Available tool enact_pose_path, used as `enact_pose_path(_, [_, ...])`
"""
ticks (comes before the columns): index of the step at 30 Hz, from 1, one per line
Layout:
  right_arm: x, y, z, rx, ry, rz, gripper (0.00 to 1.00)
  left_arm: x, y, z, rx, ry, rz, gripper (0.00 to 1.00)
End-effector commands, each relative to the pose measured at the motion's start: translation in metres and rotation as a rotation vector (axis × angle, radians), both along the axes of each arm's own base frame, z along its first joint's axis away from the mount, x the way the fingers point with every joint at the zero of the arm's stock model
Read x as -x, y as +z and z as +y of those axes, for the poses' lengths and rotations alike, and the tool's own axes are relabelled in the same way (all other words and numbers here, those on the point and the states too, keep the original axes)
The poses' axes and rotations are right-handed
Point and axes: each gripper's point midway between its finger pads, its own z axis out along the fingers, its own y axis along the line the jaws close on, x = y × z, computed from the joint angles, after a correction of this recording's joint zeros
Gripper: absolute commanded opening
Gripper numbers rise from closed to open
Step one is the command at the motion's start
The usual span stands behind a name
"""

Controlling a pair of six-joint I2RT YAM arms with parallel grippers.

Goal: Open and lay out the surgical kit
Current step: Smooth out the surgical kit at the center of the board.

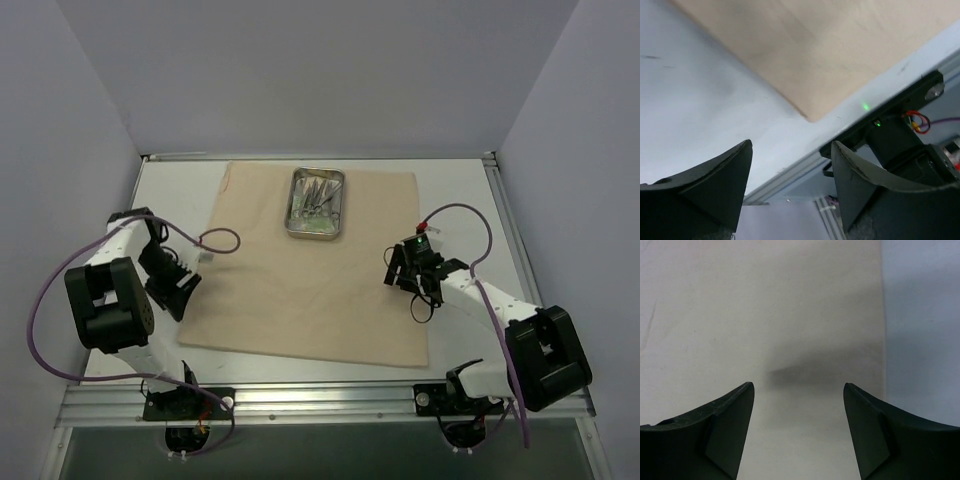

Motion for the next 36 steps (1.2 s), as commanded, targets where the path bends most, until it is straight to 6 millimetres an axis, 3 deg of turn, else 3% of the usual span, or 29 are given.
enact_pose_path(1, [-0.022, 0.020, -0.028, 0.047, -0.058, -0.037, 0.68, -0.026, 0.049, -0.012, 0.081, 0.058, -0.091, 0.72])
enact_pose_path(2, [-0.029, 0.021, -0.042, 0.035, -0.099, -0.036, 0.67, -0.052, 0.062, -0.016, 0.077, 0.114, -0.168, 0.71])
enact_pose_path(5, [-0.054, 0.022, -0.051, 0.008, -0.090, -0.043, 0.65, -0.111, 0.071, -0.033, 0.092, 0.218, -0.343, 0.67])
enact_pose_path(6, [-0.059, 0.010, -0.062, 0.028, -0.094, -0.008, 0.64, -0.127, 0.069, -0.035, 0.086, 0.245, -0.387, 0.67])
enact_pose_path(7, [-0.065, 0.007, -0.064, 0.028, -0.085, 0.002, 0.62, -0.156, 0.067, -0.035, 0.079, 0.267, -0.483, 0.67])
enact_pose_path(8, [-0.078, 0.010, -0.064, 0.018, -0.077, -0.010, 0.61, -0.169, 0.061, -0.038, 0.068, 0.332, -0.491, 0.68])
enact_pose_path(10, [-0.085, -0.009, -0.069, -0.016, -0.062, 0.050, 0.58, -0.204, 0.053, -0.034, 0.062, 0.400, -0.579, 0.70])
enact_pose_path(11, [-0.097, -0.006, -0.073, -0.012, -0.069, 0.037, 0.57, -0.212, 0.038, -0.033, 0.045, 0.463, -0.550, 0.70])
enact_pose_path(13, [-0.102, -0.022, -0.079, 0.018, -0.056, 0.073, 0.52, -0.236, 0.027, -0.029, 0.033, 0.508, -0.589, 0.71])
enact_pose_path(14, [-0.108, -0.031, -0.079, 0.022, -0.047, 0.090, 0.49, -0.239, 0.008, -0.027, 0.009, 0.539, -0.556, 0.71])
enact_pose_path(16, [-0.113, -0.039, -0.074, -0.007, -0.018, 0.108, 0.36, -0.247, -0.008, -0.028, 0.001, 0.550, -0.552, 0.71])
enact_pose_path(19, [-0.124, -0.053, -0.063, -0.092, 0.027, 0.118, 0.27, -0.244, -0.039, -0.037, 0.011, 0.552, -0.485, 0.70])
enact_pose_path(22, [-0.136, -0.058, -0.060, -0.123, 0.041, 0.121, 0.12, -0.243, -0.047, -0.042, 0.034, 0.552, -0.493, 0.70])
enact_pose_path(25, [-0.150, -0.058, -0.061, -0.133, 0.039, 0.107, 0.04, -0.240, -0.052, -0.045, 0.044, 0.560, -0.468, 0.65])
enact_pose_path(30, [-0.173, -0.064, -0.061, -0.133, 0.057, 0.105, 0.00, -0.237, -0.051, -0.050, 0.086, 0.560, -0.467, 0.51])
enact_pose_path(31, [-0.181, -0.062, -0.073, -0.133, 0.029, 0.101, 0.00, -0.237, -0.051, -0.050, 0.087, 0.558, -0.465, 0.46])
enact_pose_path(36, [-0.159, -0.062, -0.072, -0.136, 0.027, 0.145, 0.01, -0.227, -0.055, -0.057, 0.109, 0.552, -0.398, 0.22])
